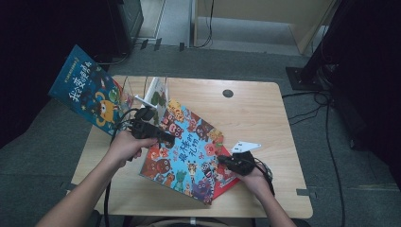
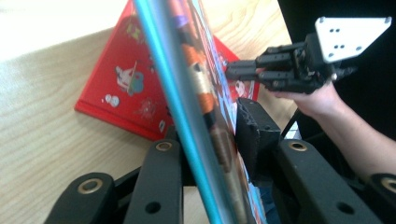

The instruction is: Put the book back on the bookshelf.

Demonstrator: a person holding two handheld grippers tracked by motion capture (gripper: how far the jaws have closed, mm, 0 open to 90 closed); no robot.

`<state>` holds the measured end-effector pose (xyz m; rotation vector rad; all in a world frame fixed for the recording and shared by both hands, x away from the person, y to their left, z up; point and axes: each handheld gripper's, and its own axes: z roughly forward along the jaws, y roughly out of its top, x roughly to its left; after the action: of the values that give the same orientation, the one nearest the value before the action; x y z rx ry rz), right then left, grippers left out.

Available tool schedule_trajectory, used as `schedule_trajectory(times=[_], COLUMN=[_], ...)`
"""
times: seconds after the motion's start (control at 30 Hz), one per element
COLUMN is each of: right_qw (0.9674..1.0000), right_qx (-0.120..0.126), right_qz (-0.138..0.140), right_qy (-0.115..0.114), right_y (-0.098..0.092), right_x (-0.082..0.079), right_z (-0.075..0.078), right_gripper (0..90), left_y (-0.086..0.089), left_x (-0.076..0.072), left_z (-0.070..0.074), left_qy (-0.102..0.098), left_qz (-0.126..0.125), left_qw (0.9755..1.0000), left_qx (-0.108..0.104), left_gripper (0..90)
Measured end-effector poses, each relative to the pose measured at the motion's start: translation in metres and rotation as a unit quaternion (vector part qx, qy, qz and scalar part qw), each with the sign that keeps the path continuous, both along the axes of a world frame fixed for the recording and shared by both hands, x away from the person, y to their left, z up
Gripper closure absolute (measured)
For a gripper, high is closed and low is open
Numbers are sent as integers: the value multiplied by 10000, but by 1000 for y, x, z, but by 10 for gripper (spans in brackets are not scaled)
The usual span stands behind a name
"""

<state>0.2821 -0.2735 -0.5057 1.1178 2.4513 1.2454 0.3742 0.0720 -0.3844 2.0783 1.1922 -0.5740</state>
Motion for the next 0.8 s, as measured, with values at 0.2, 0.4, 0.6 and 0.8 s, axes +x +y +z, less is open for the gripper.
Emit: schedule_trajectory(times=[0.2, 0.4, 0.6, 0.8], right_qw=[9998, 9983, 9974, 9971], right_qx=[-36, -417, -521, -562], right_qz=[129, 335, 400, 409], right_qy=[-125, -231, -298, -309], right_y=[5, 6, 8, 10], right_x=[2, 1, 0, 1], right_z=[0, -1, 0, 0], right_gripper=[725, 712, 706, 693], left_y=[-4, -3, -1, 3], left_x=[15, 19, 16, 7], left_z=[14, 42, 65, 81], left_qy=[268, 311, 121, -182], left_qz=[-175, -234, -352, -437], left_qw=[9994, 9970, 9944, 9898], left_qx=[130, 675, 990, 1346], left_gripper=[767, 797, 816, 816])
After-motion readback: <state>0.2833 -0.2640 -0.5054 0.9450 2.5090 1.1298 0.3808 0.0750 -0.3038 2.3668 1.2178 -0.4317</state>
